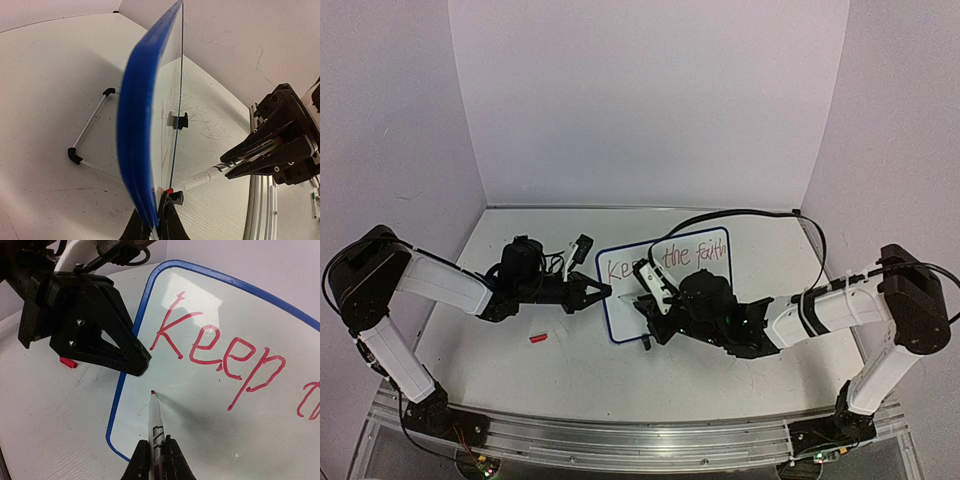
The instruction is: Write a sentence on the whiteboard
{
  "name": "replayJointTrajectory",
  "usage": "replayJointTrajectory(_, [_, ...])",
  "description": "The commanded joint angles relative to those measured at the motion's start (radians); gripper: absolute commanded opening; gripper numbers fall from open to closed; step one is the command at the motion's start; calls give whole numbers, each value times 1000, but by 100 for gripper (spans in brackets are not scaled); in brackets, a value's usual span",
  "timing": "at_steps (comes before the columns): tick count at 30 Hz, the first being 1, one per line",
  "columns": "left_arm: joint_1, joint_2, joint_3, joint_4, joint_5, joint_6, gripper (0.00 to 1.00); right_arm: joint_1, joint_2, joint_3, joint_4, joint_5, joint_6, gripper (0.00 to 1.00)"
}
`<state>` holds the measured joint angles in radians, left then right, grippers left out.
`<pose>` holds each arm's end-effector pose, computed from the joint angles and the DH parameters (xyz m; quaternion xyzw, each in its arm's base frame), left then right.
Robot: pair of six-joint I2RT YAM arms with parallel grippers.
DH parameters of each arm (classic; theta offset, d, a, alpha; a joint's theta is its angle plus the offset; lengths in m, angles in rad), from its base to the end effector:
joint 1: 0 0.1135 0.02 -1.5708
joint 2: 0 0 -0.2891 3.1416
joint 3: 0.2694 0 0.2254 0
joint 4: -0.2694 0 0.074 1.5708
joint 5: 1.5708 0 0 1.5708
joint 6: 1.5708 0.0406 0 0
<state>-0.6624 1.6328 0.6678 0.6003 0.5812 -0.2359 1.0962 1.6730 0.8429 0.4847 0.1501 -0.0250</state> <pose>0.2321 -0.2093 0.2191 0.3258 0.7368 -0.4485 0.3870 0.1643 0.3066 0.2426 -0.3972 0.7139 0.2399 0.5245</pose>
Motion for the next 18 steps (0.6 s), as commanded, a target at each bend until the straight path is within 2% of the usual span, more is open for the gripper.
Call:
replayJointTrajectory(1, [17, 3, 5, -76, -167, 67, 0, 4, 23, 42, -4, 33, 16, 0])
replayJointTrajectory(18, [17, 1, 6, -76, -168, 69, 0, 6, 51, 63, -19, -16, 17, 0])
